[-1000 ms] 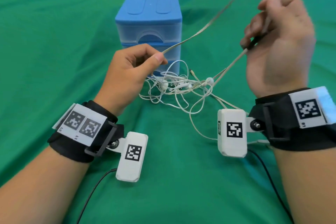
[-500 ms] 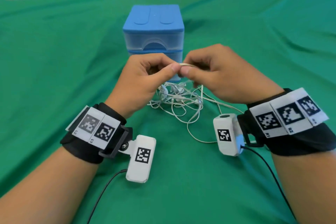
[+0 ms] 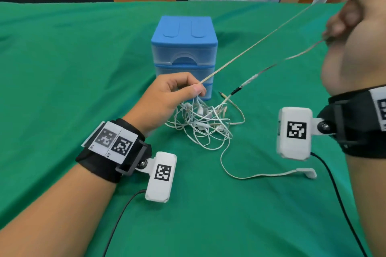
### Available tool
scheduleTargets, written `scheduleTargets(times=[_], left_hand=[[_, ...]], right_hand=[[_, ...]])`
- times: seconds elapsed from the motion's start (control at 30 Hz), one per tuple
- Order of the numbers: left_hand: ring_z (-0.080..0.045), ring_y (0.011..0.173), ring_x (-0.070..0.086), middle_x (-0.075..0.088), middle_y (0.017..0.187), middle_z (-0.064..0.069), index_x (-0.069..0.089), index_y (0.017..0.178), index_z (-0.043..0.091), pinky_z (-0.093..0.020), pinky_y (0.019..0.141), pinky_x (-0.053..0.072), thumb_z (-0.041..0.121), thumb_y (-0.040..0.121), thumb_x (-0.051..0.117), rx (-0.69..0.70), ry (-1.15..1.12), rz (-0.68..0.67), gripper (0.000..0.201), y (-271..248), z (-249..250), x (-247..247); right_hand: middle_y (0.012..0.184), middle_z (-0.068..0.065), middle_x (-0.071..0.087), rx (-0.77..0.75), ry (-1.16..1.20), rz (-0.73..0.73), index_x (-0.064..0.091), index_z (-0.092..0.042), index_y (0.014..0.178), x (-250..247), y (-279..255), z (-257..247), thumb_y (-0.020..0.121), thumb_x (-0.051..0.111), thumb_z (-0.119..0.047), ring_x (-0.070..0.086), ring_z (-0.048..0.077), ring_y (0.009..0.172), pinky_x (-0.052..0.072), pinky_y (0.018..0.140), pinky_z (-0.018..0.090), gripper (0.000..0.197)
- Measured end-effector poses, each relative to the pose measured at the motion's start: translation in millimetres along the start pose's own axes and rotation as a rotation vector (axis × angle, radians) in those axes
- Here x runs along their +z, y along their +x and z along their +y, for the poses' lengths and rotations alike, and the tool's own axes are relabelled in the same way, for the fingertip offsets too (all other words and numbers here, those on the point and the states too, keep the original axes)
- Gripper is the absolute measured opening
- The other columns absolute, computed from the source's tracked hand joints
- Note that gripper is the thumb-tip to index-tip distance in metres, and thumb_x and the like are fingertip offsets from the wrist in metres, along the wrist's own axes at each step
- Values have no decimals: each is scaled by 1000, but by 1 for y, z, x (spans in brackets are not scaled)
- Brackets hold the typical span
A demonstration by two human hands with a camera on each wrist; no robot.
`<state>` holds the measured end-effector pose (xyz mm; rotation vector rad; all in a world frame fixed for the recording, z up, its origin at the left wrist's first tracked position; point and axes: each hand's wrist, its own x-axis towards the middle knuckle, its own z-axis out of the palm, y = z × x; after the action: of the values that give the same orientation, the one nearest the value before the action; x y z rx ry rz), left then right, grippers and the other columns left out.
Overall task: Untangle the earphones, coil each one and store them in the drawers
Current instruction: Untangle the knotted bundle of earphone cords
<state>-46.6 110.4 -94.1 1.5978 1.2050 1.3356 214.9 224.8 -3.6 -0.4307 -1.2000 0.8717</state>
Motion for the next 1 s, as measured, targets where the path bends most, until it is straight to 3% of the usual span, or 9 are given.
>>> scheduleTargets(times=[0.1,0.23,0.37,0.43,0.6,0.7,0.83,0.93,1.0], left_hand=[[-14,92,59,73,92,0,68,83,14,-24,87,44,17,94,62,-18,-14,-12,12,0,-1,-2],[-14,83,62,72,83,-6,73,89,9,-22,83,47,8,96,63,8,-28,20,12,-1,2,2],[-20,76,60,71,92,-26,79,88,21,-29,79,51,10,94,67,50,-31,97,17,-1,3,5],[-17,73,58,70,94,-30,79,88,21,-28,75,49,10,94,67,51,-13,102,17,-1,4,5],[-12,67,52,68,71,4,77,94,8,-21,69,44,10,96,66,42,29,108,12,-1,4,6],[-17,68,50,63,66,-3,77,94,5,-28,70,42,12,97,65,50,41,119,14,-1,4,5],[-23,69,44,57,77,-33,77,91,9,-34,68,35,13,96,66,82,33,87,13,-1,8,7],[-21,68,43,55,69,-12,74,87,11,-31,66,35,11,97,64,103,16,85,14,-1,8,9],[-15,69,46,57,71,-2,73,86,10,-26,66,37,11,97,63,100,11,91,14,-2,7,9]], right_hand=[[65,-6,36,19,102,91,55,-13,88,-22,11,7,77,76,-29,25,15,58,32,58,26,28],[56,-8,27,108,-112,96,60,-18,84,-8,4,-3,92,56,-30,21,14,49,25,53,31,15],[60,16,30,266,-330,-255,64,-18,66,25,-22,-13,96,57,-39,16,19,49,16,49,35,37],[58,12,36,274,-457,-416,62,-17,71,37,-34,-13,91,63,-43,22,20,50,21,49,33,32],[77,6,58,25,-1033,-390,49,-13,104,49,-43,-3,81,70,-49,57,28,68,42,65,35,48],[90,7,60,-25,-1109,-361,47,-10,105,48,-41,-8,83,69,-52,58,29,82,38,68,34,52],[97,-2,67,16,-899,-822,57,-19,96,57,-49,-4,82,76,-42,56,1,62,38,59,15,32],[74,-18,64,53,-901,-1050,68,-16,94,61,-58,4,87,76,-28,51,-5,52,36,53,8,16],[54,-12,51,20,-934,-1082,64,-11,76,60,-57,8,92,71,-30,41,4,48,31,50,14,25]])
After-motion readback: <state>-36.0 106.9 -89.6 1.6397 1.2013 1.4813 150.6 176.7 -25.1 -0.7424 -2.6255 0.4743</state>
